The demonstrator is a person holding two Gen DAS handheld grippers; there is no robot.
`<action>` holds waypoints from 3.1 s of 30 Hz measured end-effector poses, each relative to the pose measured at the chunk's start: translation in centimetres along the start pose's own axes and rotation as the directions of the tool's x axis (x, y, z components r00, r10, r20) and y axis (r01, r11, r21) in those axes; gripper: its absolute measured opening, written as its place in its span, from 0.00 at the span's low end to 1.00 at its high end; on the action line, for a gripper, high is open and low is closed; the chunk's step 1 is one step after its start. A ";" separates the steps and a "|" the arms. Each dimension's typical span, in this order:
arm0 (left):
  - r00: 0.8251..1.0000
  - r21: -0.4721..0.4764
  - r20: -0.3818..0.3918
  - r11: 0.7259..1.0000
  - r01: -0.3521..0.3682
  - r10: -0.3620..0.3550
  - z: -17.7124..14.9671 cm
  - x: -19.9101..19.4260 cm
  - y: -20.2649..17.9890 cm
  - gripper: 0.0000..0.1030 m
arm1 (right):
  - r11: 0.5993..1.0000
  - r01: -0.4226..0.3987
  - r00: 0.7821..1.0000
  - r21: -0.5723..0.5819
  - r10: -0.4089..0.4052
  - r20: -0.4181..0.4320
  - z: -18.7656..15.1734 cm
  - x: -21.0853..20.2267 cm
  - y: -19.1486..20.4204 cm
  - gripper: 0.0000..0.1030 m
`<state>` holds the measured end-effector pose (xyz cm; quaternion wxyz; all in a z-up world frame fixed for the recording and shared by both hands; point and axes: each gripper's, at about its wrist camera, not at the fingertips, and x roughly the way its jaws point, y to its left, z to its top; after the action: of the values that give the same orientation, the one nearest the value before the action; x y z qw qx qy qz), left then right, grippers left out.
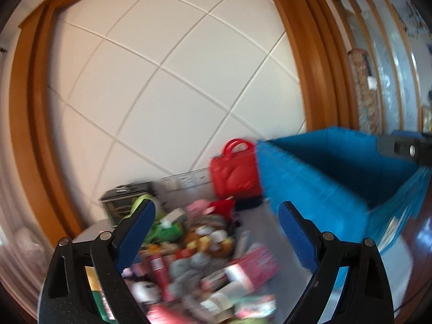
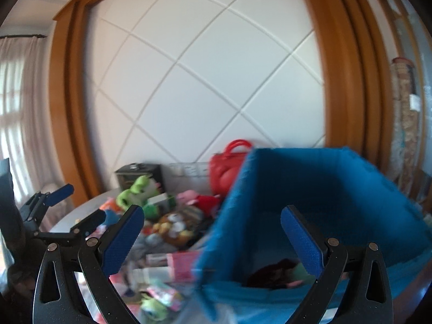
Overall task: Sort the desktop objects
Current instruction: 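Return both grippers from the crate to the toy heap, then grasp a pink tissue pack with the right gripper while the left grasps a Kotex pack, then carry both packs to the blue crate and drop them inside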
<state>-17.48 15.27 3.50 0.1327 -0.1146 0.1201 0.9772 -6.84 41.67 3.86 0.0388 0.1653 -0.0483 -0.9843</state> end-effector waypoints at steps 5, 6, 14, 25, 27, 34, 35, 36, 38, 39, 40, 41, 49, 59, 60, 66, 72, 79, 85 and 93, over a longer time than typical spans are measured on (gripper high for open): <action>0.997 0.039 -0.038 0.997 -0.070 0.072 -3.6 -1.9 6.4 0.91 | 0.994 -0.107 0.991 -0.033 0.104 -0.081 -2.1 3.1 6.4 1.00; 0.995 0.042 -0.047 0.995 -0.085 0.087 -4.4 -2.1 7.7 0.91 | 0.991 -0.127 0.988 -0.050 0.122 -0.096 -2.6 3.8 7.7 1.00; 0.974 0.029 -0.167 0.988 -0.153 0.155 -11.4 -3.1 16.5 0.91 | 0.926 -0.321 0.916 -0.196 0.251 -0.313 -10.7 12.0 20.0 1.00; 0.890 -0.052 -0.401 0.965 -0.258 0.216 -20.3 -2.5 21.4 0.91 | 0.762 -0.535 0.725 -0.364 0.192 -0.662 -22.4 23.6 28.0 0.98; 0.878 -0.068 -0.426 0.959 -0.273 0.220 -21.3 -2.3 21.4 0.91 | 0.740 -0.543 0.712 -0.397 0.155 -0.685 -23.7 25.2 28.5 0.98; 0.860 -0.160 -0.493 0.958 -0.240 0.133 -25.5 0.8 19.9 0.91 | 0.732 -0.549 0.668 -0.403 0.095 -0.738 -26.6 28.8 28.5 0.82; 0.855 -0.175 -0.506 0.956 -0.235 0.117 -26.2 1.6 19.6 0.91 | 0.740 -0.546 0.674 -0.393 0.109 -0.730 -26.3 28.7 28.4 0.77; 0.847 -0.199 -0.524 0.952 -0.232 0.096 -26.8 2.6 19.4 0.91 | 0.743 -0.543 0.679 -0.391 0.116 -0.725 -26.1 28.6 28.3 0.76; 0.837 -0.246 -0.544 0.941 -0.232 0.064 -27.6 4.3 19.0 0.91 | 0.763 -0.524 0.698 -0.379 0.129 -0.704 -25.2 28.2 27.6 0.75; 0.831 -0.259 -0.552 0.936 -0.241 0.061 -28.0 5.2 18.8 0.91 | 0.781 -0.518 0.700 -0.348 0.154 -0.698 -24.5 28.0 26.8 0.75; 0.826 -0.262 -0.559 0.932 -0.250 0.064 -28.3 6.0 18.5 0.91 | 0.792 -0.517 0.699 -0.324 0.173 -0.694 -24.0 27.9 26.2 0.75; 0.821 -0.263 -0.567 0.929 -0.259 0.068 -28.6 6.7 18.3 0.91 | 0.803 -0.513 0.702 -0.303 0.189 -0.687 -23.4 27.6 25.4 0.75; 0.742 -0.297 -0.669 0.897 -0.327 0.049 -31.9 10.7 17.3 0.91 | 0.821 -0.519 0.688 -0.240 0.234 -0.686 -22.5 27.4 22.2 0.75; 0.791 -0.351 -0.612 0.901 -0.256 -0.014 -33.6 9.8 16.8 0.74 | 0.823 -0.517 0.692 -0.236 0.240 -0.681 -22.4 28.2 22.5 0.75; 0.792 -0.353 -0.611 0.903 -0.246 -0.022 -33.5 9.6 16.9 0.70 | 0.827 -0.512 0.695 -0.234 0.238 -0.678 -22.4 28.2 22.5 0.75; 0.782 -0.320 -0.622 0.925 -0.204 -0.043 -33.4 7.5 17.6 0.66 | 0.857 -0.481 0.699 -0.185 0.248 -0.670 -21.8 27.8 22.1 0.75; 0.833 -0.207 -0.553 0.965 -0.163 0.022 -29.3 5.4 18.4 0.65 | 0.881 -0.442 0.731 -0.168 0.246 -0.636 -20.4 26.4 22.2 0.75; 0.924 -0.093 -0.378 0.991 -0.093 0.051 -20.9 3.2 18.3 0.65 | 0.916 -0.381 0.797 -0.122 0.259 -0.545 -16.8 22.7 21.6 0.75; 0.970 -0.034 -0.241 0.999 -0.004 -0.005 -13.6 2.9 16.6 0.65 | 0.954 -0.265 0.900 -0.140 0.193 -0.392 -11.8 17.0 19.9 0.75; 0.979 0.047 -0.029 0.978 0.204 -0.203 -3.2 2.6 9.0 0.65 | 0.993 -0.003 0.996 -0.122 -0.008 -0.090 -4.0 6.4 13.2 0.75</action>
<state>-21.85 6.64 1.67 0.2332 -0.1346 0.1337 0.9538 -10.76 27.69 -0.57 0.0496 0.2070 0.0140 -0.9770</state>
